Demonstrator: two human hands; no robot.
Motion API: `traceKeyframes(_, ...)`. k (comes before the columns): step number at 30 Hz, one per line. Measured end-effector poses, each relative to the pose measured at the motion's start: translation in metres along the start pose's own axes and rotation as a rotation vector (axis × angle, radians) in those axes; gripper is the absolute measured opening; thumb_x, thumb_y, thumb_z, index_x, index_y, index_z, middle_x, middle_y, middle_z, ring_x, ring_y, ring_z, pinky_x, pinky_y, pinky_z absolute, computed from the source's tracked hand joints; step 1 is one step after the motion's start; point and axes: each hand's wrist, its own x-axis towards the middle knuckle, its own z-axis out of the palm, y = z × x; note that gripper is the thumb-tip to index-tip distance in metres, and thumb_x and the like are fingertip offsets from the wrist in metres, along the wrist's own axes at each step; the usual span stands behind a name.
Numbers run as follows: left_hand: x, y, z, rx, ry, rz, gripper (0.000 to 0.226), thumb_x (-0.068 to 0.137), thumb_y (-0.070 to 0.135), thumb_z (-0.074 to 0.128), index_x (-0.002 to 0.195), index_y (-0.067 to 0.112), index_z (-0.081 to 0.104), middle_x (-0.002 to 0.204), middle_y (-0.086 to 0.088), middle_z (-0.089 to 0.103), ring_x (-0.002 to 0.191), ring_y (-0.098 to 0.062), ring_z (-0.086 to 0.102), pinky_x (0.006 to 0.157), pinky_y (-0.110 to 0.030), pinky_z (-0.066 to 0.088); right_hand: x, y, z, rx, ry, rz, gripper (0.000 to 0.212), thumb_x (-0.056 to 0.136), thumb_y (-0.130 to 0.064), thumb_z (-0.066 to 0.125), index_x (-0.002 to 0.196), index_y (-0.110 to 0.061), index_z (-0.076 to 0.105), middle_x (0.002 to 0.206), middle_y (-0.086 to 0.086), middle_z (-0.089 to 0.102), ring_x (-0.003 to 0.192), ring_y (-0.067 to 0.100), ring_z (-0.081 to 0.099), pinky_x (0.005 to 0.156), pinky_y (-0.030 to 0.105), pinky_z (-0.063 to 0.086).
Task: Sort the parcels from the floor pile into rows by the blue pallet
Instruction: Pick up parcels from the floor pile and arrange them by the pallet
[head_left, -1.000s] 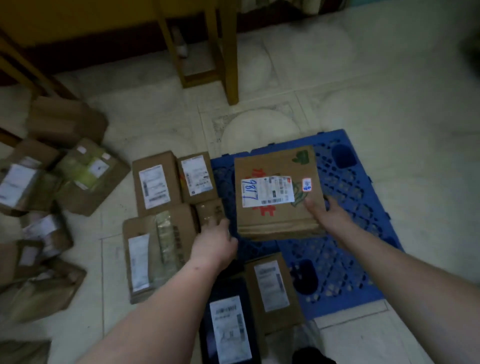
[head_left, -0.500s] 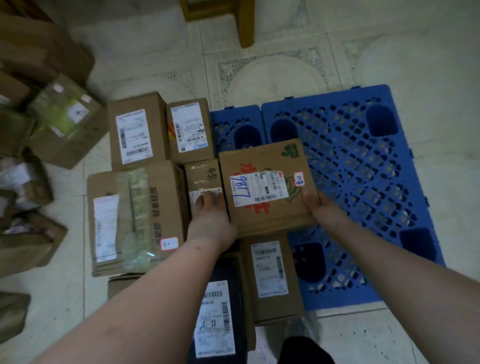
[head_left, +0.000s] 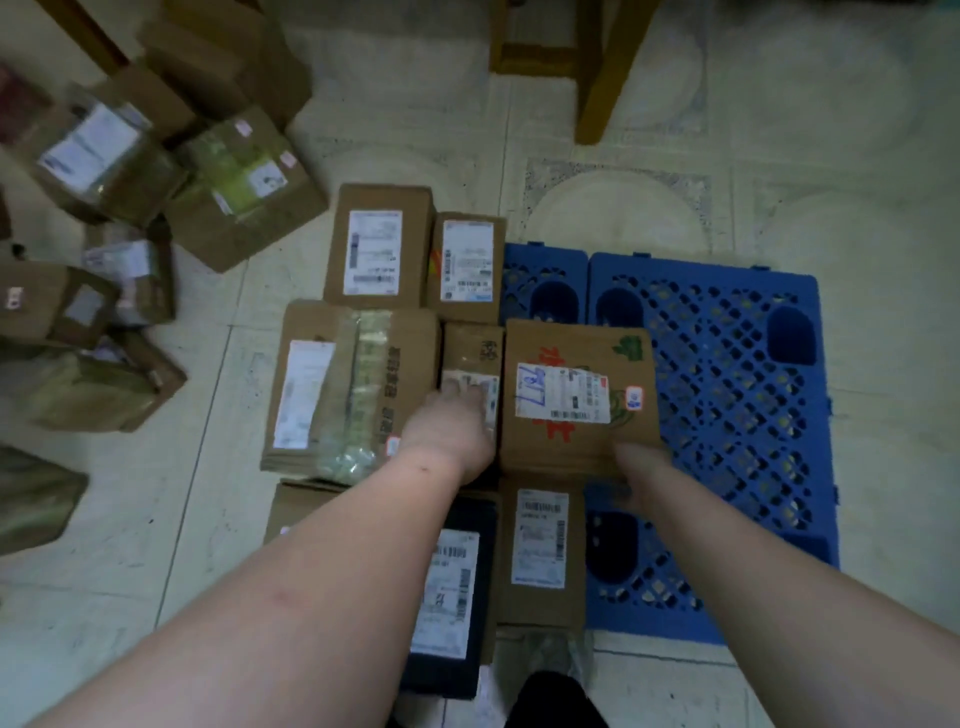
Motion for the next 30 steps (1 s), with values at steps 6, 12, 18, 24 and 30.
traceKeyframes(6,0.004,0.004,0.049,0.355,0.046,0.181,0.046,0.09,0.028,0.05,0.135,0.016,0.051,0.138,-0.009,0.048,0.126,-0.029,0.044,0.103,-0.044,0.031,0.076,0.026,0.007,-0.046,0.257,-0.142,0.075,0.081,-0.02,0.051,0.151,-0.026,0.023,0.146,0.012,0.043,0.116,0.041,0.054,0.094,0.053,0.051)
traceKeyframes(12,0.02,0.008,0.06,-0.301,-0.088,-0.085,0.046,0.089,0.017,0.048,0.134,0.007,0.052,0.136,-0.009,0.045,0.113,-0.028,0.054,0.092,-0.032,0.047,0.061,0.02,0.0,-0.188,0.181,-0.208,0.05,0.097,-0.012,0.044,0.147,-0.008,0.035,0.148,0.016,0.042,0.127,0.036,0.049,0.107,0.046,0.044)
traceKeyframes(18,0.014,0.015,0.046,-0.188,-0.097,-0.01,0.04,0.095,0.021,0.046,0.132,0.007,0.054,0.135,-0.011,0.044,0.113,-0.029,0.054,0.094,-0.035,0.048,0.044,0.019,-0.014,-0.636,0.158,-0.172,0.044,0.101,-0.016,0.045,0.143,-0.002,0.042,0.139,0.014,0.051,0.126,0.031,0.051,0.1,0.035,0.043)
traceKeyframes(24,-0.012,-0.008,-0.025,-0.3,0.156,0.014,0.047,0.095,0.021,0.046,0.141,0.013,0.048,0.143,-0.012,0.045,0.126,-0.031,0.05,0.102,-0.043,0.045,-0.038,-0.034,0.001,-0.641,0.21,-0.392,0.057,0.087,-0.04,0.046,0.135,-0.012,0.045,0.129,0.018,0.053,0.102,0.03,0.057,0.069,0.032,0.05)
traceKeyframes(30,-0.068,-0.102,-0.137,-0.302,0.408,-0.314,0.043,0.093,0.029,0.045,0.131,0.013,0.053,0.128,-0.017,0.053,0.121,-0.035,0.048,0.097,-0.043,0.042,-0.225,-0.158,0.104,-0.727,0.123,-1.032,0.06,0.1,-0.048,0.032,0.152,-0.019,0.03,0.153,0.012,0.038,0.137,0.034,0.038,0.109,0.046,0.037)
